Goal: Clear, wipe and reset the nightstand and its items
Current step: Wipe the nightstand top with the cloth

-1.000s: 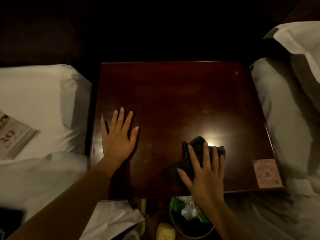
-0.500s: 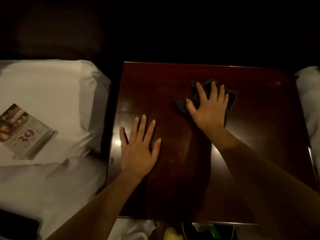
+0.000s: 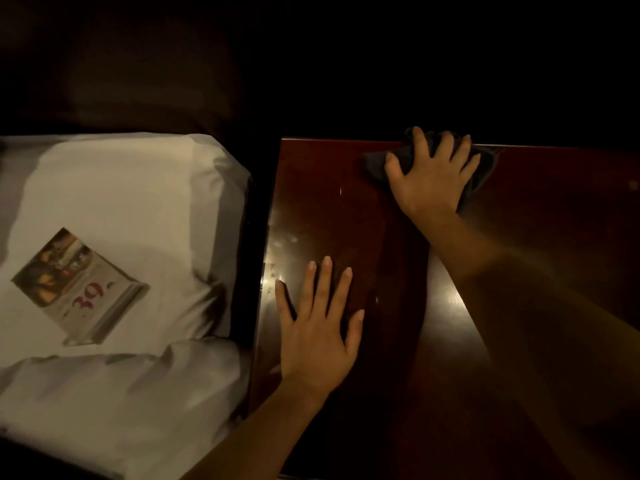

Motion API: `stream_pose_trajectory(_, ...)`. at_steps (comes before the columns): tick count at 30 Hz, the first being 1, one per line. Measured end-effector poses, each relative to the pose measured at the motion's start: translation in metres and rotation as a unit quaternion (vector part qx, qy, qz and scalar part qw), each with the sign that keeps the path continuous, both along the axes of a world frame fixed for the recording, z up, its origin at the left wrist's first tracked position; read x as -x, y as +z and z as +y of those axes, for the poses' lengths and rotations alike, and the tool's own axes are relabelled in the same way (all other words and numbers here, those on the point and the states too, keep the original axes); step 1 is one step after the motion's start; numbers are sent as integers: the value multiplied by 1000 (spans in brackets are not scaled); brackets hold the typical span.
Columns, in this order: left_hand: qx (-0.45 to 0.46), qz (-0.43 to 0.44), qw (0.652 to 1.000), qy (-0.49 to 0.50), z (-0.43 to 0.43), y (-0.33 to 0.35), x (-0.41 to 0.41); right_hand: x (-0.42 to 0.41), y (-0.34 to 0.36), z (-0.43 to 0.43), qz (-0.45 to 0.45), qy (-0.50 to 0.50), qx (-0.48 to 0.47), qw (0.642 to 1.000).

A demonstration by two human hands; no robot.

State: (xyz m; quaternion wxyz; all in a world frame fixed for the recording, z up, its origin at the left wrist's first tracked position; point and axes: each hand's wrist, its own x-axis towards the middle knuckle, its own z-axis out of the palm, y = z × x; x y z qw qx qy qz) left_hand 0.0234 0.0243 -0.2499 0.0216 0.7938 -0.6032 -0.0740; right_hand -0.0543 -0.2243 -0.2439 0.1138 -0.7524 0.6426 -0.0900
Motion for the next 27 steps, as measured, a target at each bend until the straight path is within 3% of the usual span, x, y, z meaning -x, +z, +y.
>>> stream_pose_trajectory(8, -4, -1, 1000, 0, -1, 2, 2, 1, 3, 11, -9, 11, -20, 1000)
stream_pose_trajectory(17, 16, 21, 999, 27, 3, 4, 3, -1, 3, 85, 8, 39, -38, 998)
stream_pose_trajectory(27, 23, 35, 999, 20, 74, 5, 6, 34, 5, 208, 3, 54, -24, 998)
